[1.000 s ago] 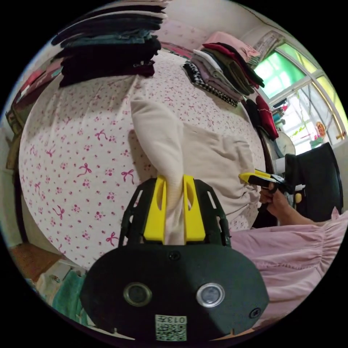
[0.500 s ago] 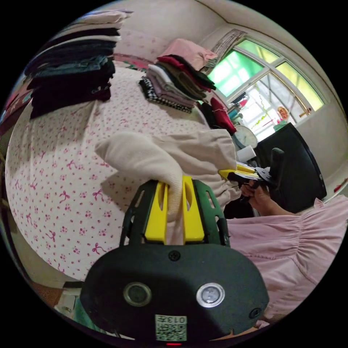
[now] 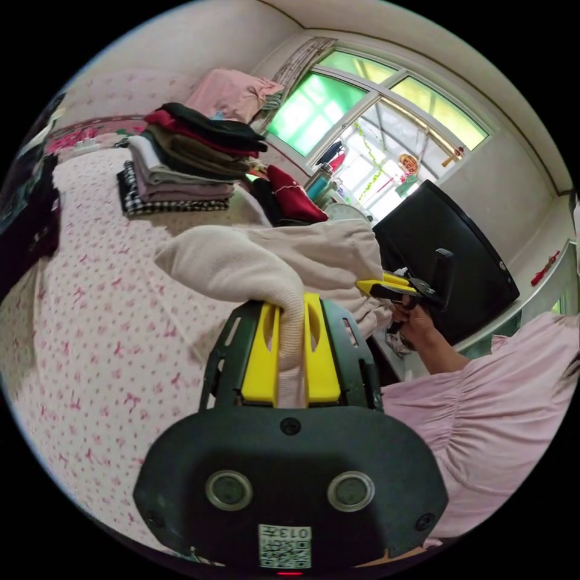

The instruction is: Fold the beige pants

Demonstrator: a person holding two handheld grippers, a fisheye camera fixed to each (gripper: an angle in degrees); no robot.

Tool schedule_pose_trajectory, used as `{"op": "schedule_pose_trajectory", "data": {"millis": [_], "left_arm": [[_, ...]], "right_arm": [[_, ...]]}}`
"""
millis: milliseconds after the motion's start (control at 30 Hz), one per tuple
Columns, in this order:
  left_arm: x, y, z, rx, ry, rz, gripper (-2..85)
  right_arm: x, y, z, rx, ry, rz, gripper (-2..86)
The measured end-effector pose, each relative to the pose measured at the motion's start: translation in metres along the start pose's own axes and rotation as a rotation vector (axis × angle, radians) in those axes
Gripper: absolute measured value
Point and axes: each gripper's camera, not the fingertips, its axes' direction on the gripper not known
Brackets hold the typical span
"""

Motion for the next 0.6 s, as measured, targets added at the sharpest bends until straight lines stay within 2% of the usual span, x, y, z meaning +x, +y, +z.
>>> {"op": "schedule_pose_trajectory", "data": {"millis": [267,600], "left_arm": [[0.059,-0.149,0.178,-0.013,0.03,0.11,6.8],[0.108,-0.349,0.343,0.023,0.085,0.206,6.8]], "right_arm": [[0.178,-0.034,-0.061,0.047,0.055,0.036,10.2],[0.395,-0.137,-0.138,0.105,0.195,0.029,10.2]]}}
